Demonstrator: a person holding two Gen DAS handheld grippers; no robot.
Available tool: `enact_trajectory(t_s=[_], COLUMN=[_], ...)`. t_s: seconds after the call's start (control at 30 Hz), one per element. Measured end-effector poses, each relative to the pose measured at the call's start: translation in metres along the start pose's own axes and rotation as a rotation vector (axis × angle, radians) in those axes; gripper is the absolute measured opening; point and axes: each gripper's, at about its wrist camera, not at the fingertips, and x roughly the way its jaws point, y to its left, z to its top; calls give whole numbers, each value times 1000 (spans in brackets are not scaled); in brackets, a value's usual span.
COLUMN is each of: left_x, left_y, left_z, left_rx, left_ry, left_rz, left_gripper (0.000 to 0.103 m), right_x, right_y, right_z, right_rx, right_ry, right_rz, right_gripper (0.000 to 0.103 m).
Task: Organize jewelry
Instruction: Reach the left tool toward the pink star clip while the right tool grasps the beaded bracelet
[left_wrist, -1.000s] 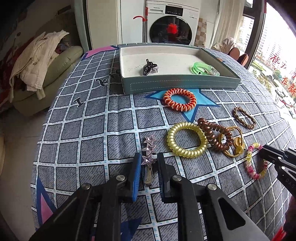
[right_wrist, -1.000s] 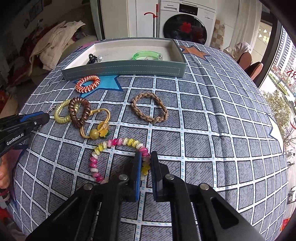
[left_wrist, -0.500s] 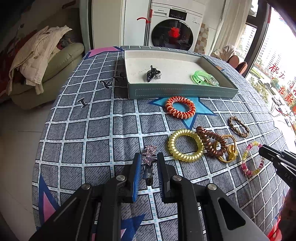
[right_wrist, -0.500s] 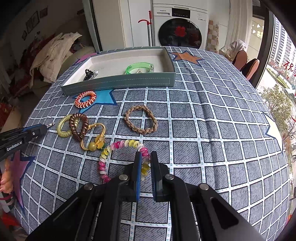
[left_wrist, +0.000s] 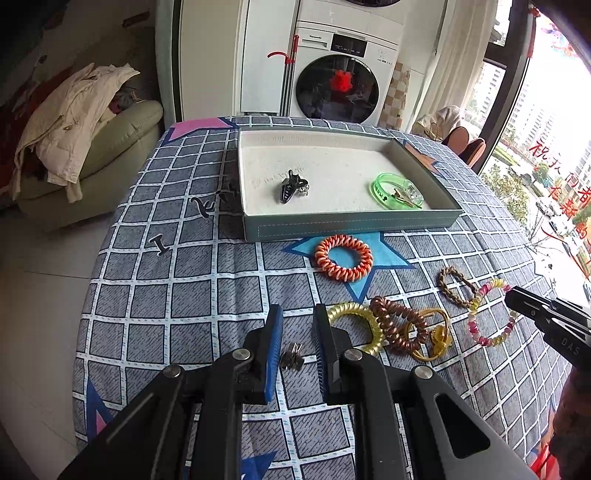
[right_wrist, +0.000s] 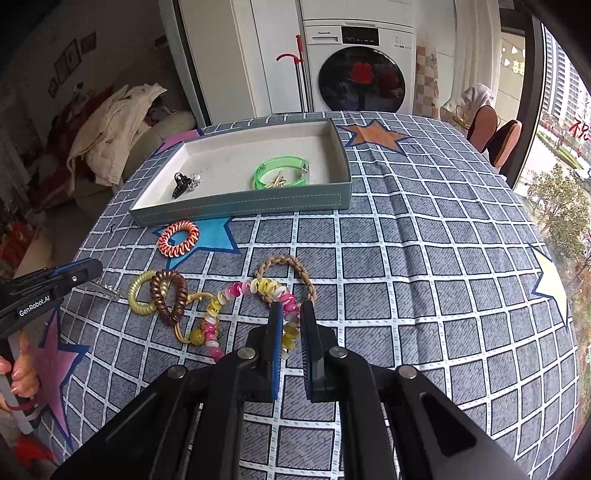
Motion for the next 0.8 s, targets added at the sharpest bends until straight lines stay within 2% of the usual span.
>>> enact_trajectory(t_s=[0.4,0.53,0.7,0.73,0.77,0.8], left_x=[2,6,11,12,11,9], left_y=[10,13,17,17,18,19], left_z=[6,-5,-21,-23,-25,-26], left_rx=[-23,-20,-22,-18,-15,-17], left_ry=[7,26,61,63,61,49], left_rz=[10,41,47,54,66,76], left_gripper=[36,37,38,45,79,103], right_x=[1,3,6,6,7,7], right_y=[3,2,1,0,0,0], right_z=[14,11,4,3,3,2], right_rx=[-2,3,8,10,13,16], right_ry=[-19,-8,9,12,13,14], right_rz=[20,30,38,40,42,44], right_gripper=[10,10,10,10,10,10])
